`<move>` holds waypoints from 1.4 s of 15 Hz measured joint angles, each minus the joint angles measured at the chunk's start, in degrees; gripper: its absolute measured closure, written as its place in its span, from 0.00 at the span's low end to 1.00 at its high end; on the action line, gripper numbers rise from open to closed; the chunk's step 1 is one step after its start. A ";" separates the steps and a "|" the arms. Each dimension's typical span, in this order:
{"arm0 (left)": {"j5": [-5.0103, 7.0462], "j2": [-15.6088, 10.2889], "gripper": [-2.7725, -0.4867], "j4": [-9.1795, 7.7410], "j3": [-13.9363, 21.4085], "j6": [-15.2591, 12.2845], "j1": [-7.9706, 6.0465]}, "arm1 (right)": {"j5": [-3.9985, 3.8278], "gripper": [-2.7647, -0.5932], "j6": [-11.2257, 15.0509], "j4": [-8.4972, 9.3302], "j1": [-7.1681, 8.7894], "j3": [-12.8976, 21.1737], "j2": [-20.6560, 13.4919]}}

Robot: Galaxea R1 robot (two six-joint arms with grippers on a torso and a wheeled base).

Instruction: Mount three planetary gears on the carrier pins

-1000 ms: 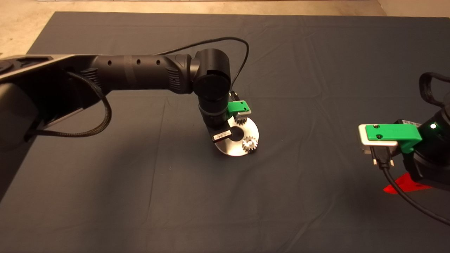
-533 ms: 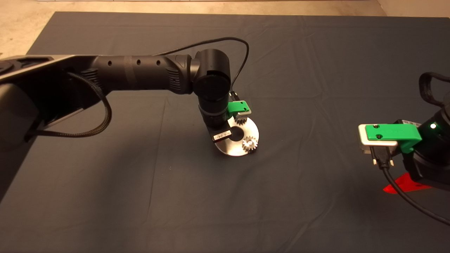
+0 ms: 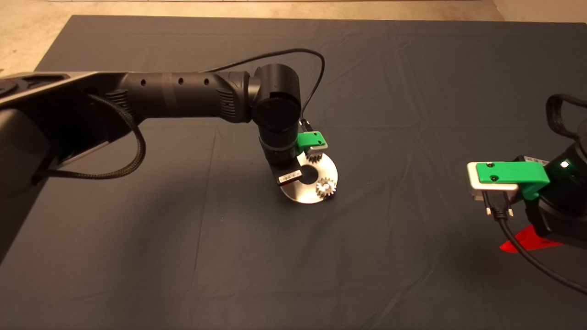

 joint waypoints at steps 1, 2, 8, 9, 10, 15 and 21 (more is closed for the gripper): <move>0.00 0.00 0.81 0.00 0.00 0.01 0.00 | 0.00 0.52 0.00 0.00 0.00 0.00 0.00; -0.02 0.00 0.77 0.00 0.00 0.00 0.00 | 0.00 0.52 0.00 0.00 0.00 0.00 0.00; 0.15 0.00 0.71 -0.02 -0.35 -0.02 0.00 | -0.02 0.52 0.00 0.00 0.00 0.00 0.02; 0.15 0.00 0.71 -0.02 -0.38 -0.02 0.00 | -0.02 0.52 0.00 0.00 0.00 0.00 0.05; 0.15 0.00 0.67 -0.02 -0.38 -0.02 0.00 | -0.02 0.52 0.00 0.00 0.00 0.00 0.17; 0.15 0.06 0.57 -0.16 -0.38 -0.02 0.00 | -0.02 0.52 -0.02 0.00 0.19 0.00 0.20; 0.33 0.15 0.51 -3.85 -0.38 0.06 -1.15 | 0.00 0.52 -0.02 0.00 0.33 -0.04 0.79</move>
